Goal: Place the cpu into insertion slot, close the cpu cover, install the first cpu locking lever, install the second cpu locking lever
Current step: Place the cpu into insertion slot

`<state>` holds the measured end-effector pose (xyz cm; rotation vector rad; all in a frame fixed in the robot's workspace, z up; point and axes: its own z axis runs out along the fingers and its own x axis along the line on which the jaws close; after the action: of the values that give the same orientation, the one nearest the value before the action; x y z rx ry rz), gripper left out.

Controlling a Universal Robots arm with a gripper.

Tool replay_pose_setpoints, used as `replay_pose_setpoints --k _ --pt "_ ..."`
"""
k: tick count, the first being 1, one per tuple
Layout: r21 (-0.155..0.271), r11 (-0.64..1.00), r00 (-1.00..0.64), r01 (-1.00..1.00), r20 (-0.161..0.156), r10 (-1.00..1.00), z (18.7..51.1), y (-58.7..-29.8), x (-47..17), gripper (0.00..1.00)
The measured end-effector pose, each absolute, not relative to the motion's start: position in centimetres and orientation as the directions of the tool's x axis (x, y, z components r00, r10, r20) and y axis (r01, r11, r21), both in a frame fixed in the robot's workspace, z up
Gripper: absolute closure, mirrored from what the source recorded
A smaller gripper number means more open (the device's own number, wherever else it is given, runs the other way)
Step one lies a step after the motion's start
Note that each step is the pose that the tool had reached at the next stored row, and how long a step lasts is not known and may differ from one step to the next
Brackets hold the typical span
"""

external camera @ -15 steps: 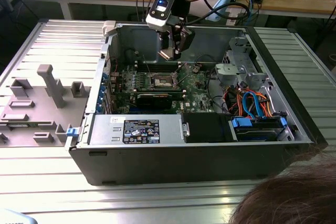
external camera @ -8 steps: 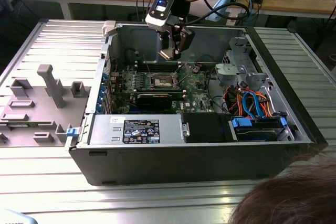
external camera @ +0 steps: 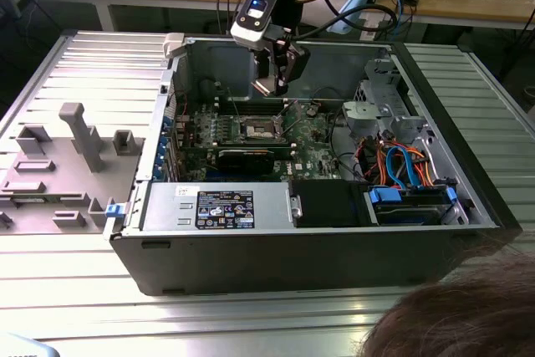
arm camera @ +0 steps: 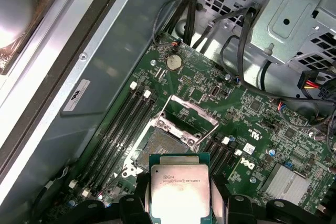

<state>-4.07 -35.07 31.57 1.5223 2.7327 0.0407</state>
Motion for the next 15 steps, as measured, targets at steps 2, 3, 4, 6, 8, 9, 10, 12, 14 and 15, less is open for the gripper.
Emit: replay_pose_setpoints --k 2,3,4,6,8,9,10,12,14,15 --pt "0.029 0.522 -0.523 0.852 0.001 0.853 31.57 -35.07 -4.07 0.45" --pt "0.029 0.521 -0.522 0.853 0.001 0.853 31.57 -35.07 -4.07 0.45" --pt "0.029 0.520 -0.521 0.853 0.001 0.854 31.57 -35.07 -4.07 0.45" --pt "0.029 0.518 -0.518 0.855 0.001 0.855 31.57 -35.07 -4.07 0.45" --pt "0.029 0.515 -0.515 0.857 0.001 0.857 31.57 -35.07 -4.07 0.45" --pt "0.029 0.514 -0.514 0.857 0.001 0.858 31.57 -35.07 -4.07 0.45" --pt "0.029 0.513 -0.514 0.858 0.001 0.858 31.57 -35.07 -4.07 0.45" --pt "0.029 0.512 -0.512 0.859 0.001 0.859 31.57 -35.07 -4.07 0.45" --pt "0.029 0.510 -0.510 0.860 0.001 0.860 31.57 -35.07 -4.07 0.45" --pt "0.029 0.509 -0.509 0.861 0.001 0.861 31.57 -35.07 -4.07 0.45"
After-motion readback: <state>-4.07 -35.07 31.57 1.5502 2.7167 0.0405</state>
